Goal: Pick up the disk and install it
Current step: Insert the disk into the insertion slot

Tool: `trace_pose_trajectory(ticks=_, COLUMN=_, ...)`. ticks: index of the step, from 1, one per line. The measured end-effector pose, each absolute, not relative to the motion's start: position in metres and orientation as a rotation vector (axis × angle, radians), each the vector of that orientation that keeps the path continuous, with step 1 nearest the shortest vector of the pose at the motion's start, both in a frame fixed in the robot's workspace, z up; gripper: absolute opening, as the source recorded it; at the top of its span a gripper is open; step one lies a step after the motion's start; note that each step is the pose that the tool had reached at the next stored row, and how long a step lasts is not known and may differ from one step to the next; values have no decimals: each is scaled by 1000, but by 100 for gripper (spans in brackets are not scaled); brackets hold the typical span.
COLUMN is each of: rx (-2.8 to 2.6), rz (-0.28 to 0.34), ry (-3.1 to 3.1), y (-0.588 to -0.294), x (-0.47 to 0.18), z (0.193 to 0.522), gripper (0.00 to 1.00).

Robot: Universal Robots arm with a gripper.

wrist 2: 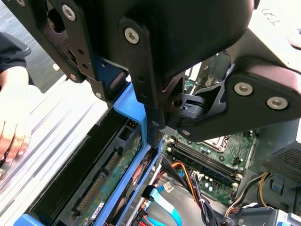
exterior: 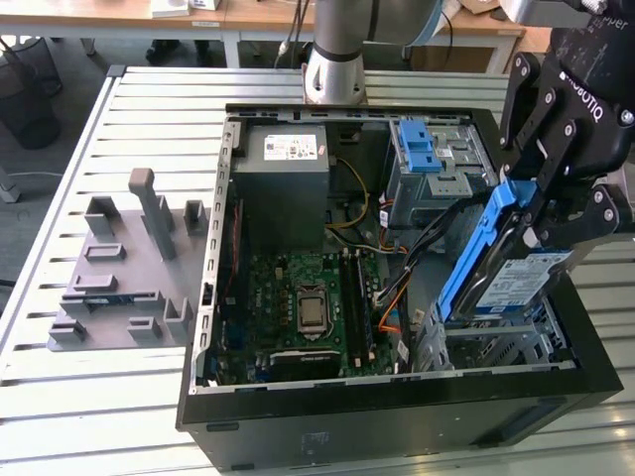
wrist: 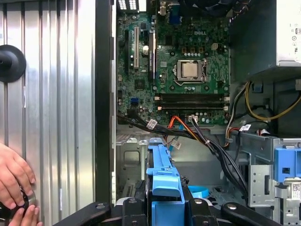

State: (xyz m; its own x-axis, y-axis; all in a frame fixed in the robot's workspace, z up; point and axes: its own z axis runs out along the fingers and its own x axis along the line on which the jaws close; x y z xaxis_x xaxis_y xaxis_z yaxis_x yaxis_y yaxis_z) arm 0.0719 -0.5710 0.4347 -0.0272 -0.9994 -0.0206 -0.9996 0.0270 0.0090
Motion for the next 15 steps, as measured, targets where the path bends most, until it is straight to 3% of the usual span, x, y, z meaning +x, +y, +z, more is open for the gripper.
trace_pose_trajectory(ticks=15, rx=-2185, rz=33, ry=2245, y=-571, x=72, z=428, gripper=36)
